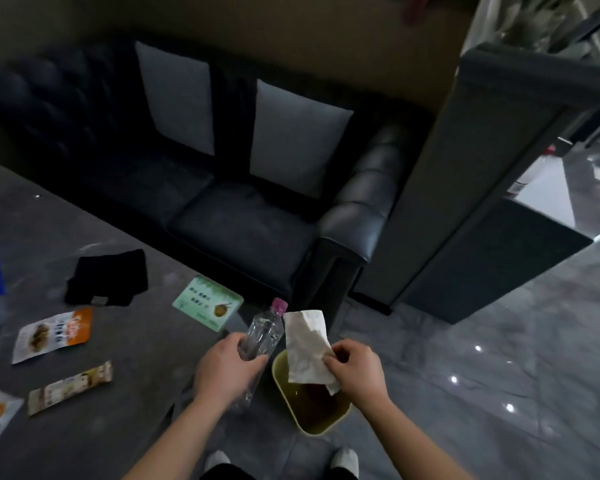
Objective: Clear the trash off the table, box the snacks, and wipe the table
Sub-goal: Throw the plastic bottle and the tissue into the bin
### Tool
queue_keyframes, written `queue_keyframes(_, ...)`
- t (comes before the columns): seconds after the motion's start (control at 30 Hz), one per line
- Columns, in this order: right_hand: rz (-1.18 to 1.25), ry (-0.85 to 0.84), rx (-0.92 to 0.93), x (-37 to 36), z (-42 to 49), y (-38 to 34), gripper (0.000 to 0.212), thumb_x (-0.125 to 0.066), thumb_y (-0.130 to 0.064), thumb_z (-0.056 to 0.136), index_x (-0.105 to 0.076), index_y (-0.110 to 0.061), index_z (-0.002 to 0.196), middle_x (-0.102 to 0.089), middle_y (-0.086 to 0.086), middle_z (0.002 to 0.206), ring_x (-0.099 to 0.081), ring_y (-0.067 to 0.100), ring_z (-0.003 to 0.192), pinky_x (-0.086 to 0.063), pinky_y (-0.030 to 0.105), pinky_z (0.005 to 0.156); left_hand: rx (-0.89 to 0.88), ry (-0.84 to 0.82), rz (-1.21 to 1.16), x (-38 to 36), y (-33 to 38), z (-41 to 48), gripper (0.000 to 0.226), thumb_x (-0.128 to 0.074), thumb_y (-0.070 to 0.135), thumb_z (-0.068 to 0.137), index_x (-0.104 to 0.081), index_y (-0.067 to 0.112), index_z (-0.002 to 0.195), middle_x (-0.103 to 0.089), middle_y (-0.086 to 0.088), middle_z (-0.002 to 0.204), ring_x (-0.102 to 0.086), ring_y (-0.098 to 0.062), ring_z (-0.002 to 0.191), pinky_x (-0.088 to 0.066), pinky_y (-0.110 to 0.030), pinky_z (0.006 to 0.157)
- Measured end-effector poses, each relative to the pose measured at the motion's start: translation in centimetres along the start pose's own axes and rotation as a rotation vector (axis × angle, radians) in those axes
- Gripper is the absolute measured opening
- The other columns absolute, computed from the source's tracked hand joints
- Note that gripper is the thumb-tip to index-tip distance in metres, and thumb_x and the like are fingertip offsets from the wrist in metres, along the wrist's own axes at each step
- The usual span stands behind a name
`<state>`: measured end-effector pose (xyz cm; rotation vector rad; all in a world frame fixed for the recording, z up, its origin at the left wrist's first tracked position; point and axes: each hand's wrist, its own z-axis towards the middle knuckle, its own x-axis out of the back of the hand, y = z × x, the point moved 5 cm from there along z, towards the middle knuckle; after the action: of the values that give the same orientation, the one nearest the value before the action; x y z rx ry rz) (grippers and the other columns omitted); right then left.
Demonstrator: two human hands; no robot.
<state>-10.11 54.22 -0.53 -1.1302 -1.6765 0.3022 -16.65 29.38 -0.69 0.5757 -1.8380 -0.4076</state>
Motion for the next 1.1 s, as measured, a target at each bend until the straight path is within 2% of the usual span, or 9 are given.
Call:
queue_keyframes(0.17,-0.041,-0.035,-0.065,1.8,1.1,5.7,0.009,-0.072,-0.028,0.088,-0.070,-0.027,0.080,-0.070,-0.008,0.076,-0.065,0.005,0.069,-0.046,0.017,0.055,0.030,-0.068,-0.007,-5.4,2.4,-0.7,0.045,-0.073,0.059,0.068,-0.060,0.033,0.102,-0.060,0.016,0.078,-0.057,-0.005,0.073,-0.048,-0.033,0.066)
queue_keyframes(0.27,-0.063,-0.042,-0.122,1.6,1.7,8.4,0.013,-0.071,-0.027,0.087,-0.069,-0.024,0.074,-0.069,-0.006,0.071,-0.063,0.006,0.066,-0.047,0.021,0.055,0.048,-0.128,0.008,-8.3,2.4,-0.1,0.043,-0.072,0.060,0.066,-0.060,0.035,0.098,-0.062,0.016,0.077,-0.059,-0.007,0.073,-0.047,-0.031,0.064)
queue_keyframes(0.37,-0.062,-0.048,-0.181,0.0,2.2,11.0,0.018,-0.070,-0.026,0.086,-0.066,-0.026,0.068,-0.066,-0.007,0.067,-0.060,0.006,0.063,-0.043,0.021,0.053,0.056,-0.186,0.030,-11.0,1.3,0.8,0.040,-0.071,0.062,0.065,-0.053,0.039,0.093,-0.063,0.015,0.081,-0.061,-0.011,0.078,-0.052,-0.034,0.071)
queue_keyframes(0.43,-0.072,-0.062,-0.221,-1.4,2.6,12.6,0.014,-0.069,-0.026,0.085,-0.069,-0.023,0.072,-0.066,-0.006,0.068,-0.060,0.009,0.064,-0.042,0.023,0.054,0.062,-0.214,0.059,-12.6,0.3,1.6,0.039,-0.071,0.061,0.066,-0.054,0.039,0.093,-0.064,0.014,0.082,-0.062,-0.013,0.080,-0.053,-0.035,0.072)
queue_keyframes(0.6,-0.076,-0.084,-0.289,-4.9,4.4,15.7,0.006,-0.069,-0.024,0.084,-0.073,-0.020,0.083,-0.070,-0.001,0.076,-0.063,0.016,0.072,-0.048,0.030,0.063,0.071,-0.261,0.089,-16.5,-2.0,4.3,0.036,-0.075,0.057,0.070,-0.056,0.034,0.090,-0.057,0.016,0.071,-0.057,-0.011,0.069,-0.038,-0.027,0.053)
queue_keyframes(0.73,-0.099,-0.110,-0.314,-8.3,7.4,18.8,0.006,-0.068,-0.023,0.086,-0.070,-0.022,0.080,-0.068,-0.002,0.073,-0.065,0.017,0.072,-0.051,0.031,0.063,0.079,-0.296,0.140,-21.0,-4.9,6.8,0.040,-0.073,0.058,0.068,-0.058,0.032,0.094,-0.060,0.012,0.077,-0.061,-0.017,0.076,-0.045,-0.031,0.062)
queue_keyframes(0.83,-0.100,-0.112,-0.329,-11.2,9.2,22.0,0.007,-0.067,-0.022,0.088,-0.070,-0.023,0.082,-0.065,-0.007,0.069,-0.062,0.009,0.064,-0.047,0.026,0.055,0.066,-0.290,0.211,-24.9,-7.3,8.3,0.043,-0.070,0.064,0.067,-0.057,0.031,0.092,-0.055,0.012,0.073,-0.060,-0.021,0.074,-0.038,-0.030,0.057)
queue_keyframes(0.9,-0.090,-0.091,-0.340,-12.8,10.5,24.0,0.008,-0.067,-0.022,0.088,-0.068,-0.025,0.080,-0.063,-0.009,0.068,-0.059,0.005,0.062,-0.042,0.023,0.051,0.046,-0.283,0.247,-27.5,-8.7,9.4,0.044,-0.070,0.062,0.068,-0.059,0.028,0.094,-0.063,0.005,0.081,-0.064,-0.026,0.079,-0.035,-0.030,0.057)
queue_keyframes(1.1,-0.071,-0.083,-0.405,-17.6,14.8,29.5,0.017,-0.066,-0.020,0.088,-0.063,-0.029,0.074,-0.063,-0.006,0.068,-0.059,0.008,0.059,-0.044,0.024,0.049,0.039,-0.355,0.340,-35.3,-11.9,12.2,0.047,-0.070,0.057,0.072,-0.061,0.024,0.105,-0.071,-0.009,0.101,-0.067,-0.035,0.094,-0.051,-0.036,0.072)
